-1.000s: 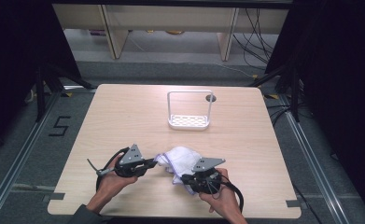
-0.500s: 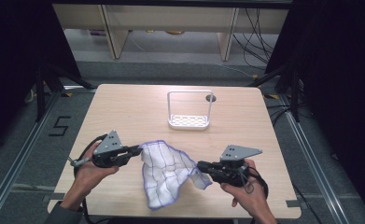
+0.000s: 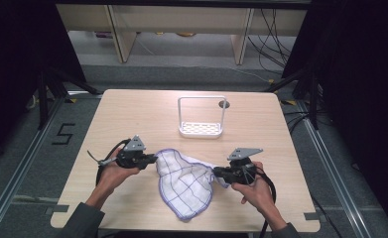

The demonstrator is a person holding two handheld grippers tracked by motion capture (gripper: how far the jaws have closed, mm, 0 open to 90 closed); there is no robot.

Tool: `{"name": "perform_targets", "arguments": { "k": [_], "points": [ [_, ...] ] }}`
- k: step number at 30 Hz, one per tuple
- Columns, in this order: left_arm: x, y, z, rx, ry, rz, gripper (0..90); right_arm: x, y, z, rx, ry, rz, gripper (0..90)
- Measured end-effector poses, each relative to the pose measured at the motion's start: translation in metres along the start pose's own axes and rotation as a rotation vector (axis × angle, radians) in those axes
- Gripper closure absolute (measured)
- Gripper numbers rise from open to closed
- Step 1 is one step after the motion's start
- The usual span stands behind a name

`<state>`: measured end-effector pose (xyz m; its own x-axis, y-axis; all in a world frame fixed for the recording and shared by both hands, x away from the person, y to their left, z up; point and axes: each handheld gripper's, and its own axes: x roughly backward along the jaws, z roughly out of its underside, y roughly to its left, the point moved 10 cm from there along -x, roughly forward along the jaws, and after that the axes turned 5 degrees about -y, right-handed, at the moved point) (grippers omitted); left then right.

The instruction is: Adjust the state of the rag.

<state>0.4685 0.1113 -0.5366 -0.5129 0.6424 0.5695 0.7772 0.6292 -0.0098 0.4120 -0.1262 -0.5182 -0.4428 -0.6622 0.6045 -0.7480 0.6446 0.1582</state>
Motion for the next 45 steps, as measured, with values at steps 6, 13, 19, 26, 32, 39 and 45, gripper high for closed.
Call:
{"name": "perform_targets", "arguments": {
  "k": [6,13,19,26,32,39,45],
  "points": [
    [-0.026,0.01,0.002,0.019,0.021,-0.022,84.7,-0.021,-0.027,-0.014,-0.005,0.006,0.076,85.4],
    [-0.025,0.019,0.006,0.075,0.044,-0.112,46.2,-0.034,-0.043,-0.013,-0.059,0.006,0.112,68.7],
    [0.003,-0.01,0.013,0.092,0.042,-0.074,32.8,0.0,-0.045,-0.015,-0.056,-0.044,0.127,58.0],
    [0.025,-0.095,0.019,0.062,-0.004,0.096,33.3,0.03,-0.036,0.004,-0.08,-0.046,0.122,54.0],
    [0.014,-0.146,0.022,0.01,0.021,0.206,34.3,0.039,-0.027,0.034,-0.063,0.015,0.143,50.7],
    [-0.002,-0.182,0.024,-0.065,0.053,0.288,46.5,0.036,-0.037,0.062,-0.016,0.11,0.213,48.7],
    [-0.02,-0.186,0.041,-0.207,0.164,0.285,55.6,0.022,-0.038,0.063,-0.039,0.115,0.204,51.5]
  ]
}}
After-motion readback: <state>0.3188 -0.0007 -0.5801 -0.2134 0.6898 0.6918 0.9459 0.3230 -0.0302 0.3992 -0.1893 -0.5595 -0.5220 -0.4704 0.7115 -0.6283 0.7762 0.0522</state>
